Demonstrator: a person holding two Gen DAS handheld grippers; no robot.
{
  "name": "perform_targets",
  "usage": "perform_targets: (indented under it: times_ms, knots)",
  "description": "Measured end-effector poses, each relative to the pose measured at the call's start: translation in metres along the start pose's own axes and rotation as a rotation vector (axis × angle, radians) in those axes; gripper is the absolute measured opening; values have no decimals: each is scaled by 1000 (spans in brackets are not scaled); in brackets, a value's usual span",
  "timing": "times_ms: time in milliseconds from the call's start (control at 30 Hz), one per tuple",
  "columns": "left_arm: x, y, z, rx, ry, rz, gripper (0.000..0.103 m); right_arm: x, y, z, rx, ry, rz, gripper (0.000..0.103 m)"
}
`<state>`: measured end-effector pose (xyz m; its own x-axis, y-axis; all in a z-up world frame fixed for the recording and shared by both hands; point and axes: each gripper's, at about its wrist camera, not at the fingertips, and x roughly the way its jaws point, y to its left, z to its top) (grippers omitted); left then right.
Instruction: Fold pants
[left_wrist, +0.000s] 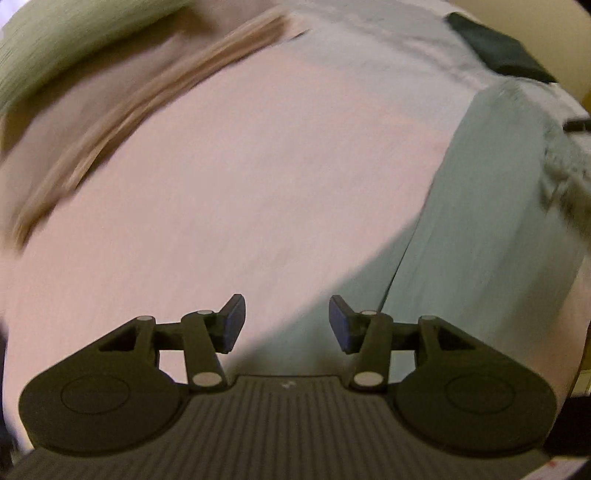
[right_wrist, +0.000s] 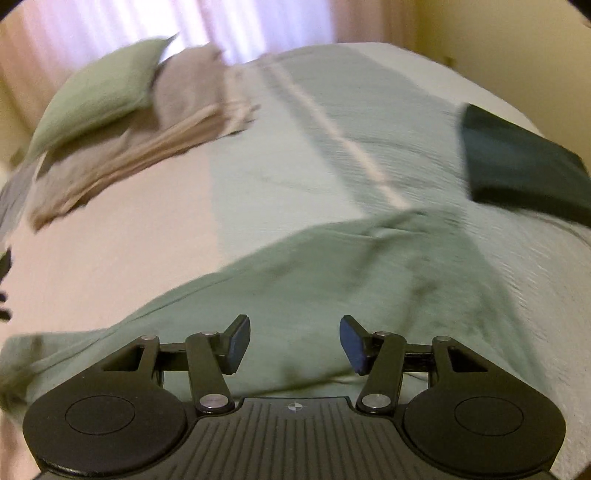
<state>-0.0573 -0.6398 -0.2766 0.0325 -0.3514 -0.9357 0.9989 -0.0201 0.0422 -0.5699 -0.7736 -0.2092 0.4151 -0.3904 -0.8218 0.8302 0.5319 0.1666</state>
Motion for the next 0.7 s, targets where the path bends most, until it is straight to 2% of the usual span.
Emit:
perform_targets:
  times_ms: [133, 233, 300, 467, 500, 533, 567, 600, 700]
  knots:
    - [-26, 28, -86, -40, 24, -5, 49, 23, 53, 5, -103, 45, 16, 54]
    - [-38, 30, -132, -5, -1, -57, 56, 35, 89, 5, -196, 76, -6, 58]
    - [-38, 27, -147, 51, -17, -64, 59, 39, 106, 5, -243, 89, -19, 60]
    - [-4, 7, -159, 295, -42, 24, 60, 39, 127, 10, -349, 100, -53, 65]
    - [4, 3, -164, 345, -37, 41, 55, 39, 126, 10, -377, 104, -65, 65]
    - [9, -1, -164, 386, -30, 55, 41, 40, 123, 11, -408, 111, -79, 66]
    - [12, -4, -161, 416, -18, 56, 32, 42, 116, 12, -443, 121, -94, 66]
    - [13, -5, -158, 425, -6, 54, 14, 44, 108, 14, -484, 133, -112, 66]
    - [8, -1, -151, 373, 7, 58, 8, 55, 75, 24, -589, 149, -149, 66]
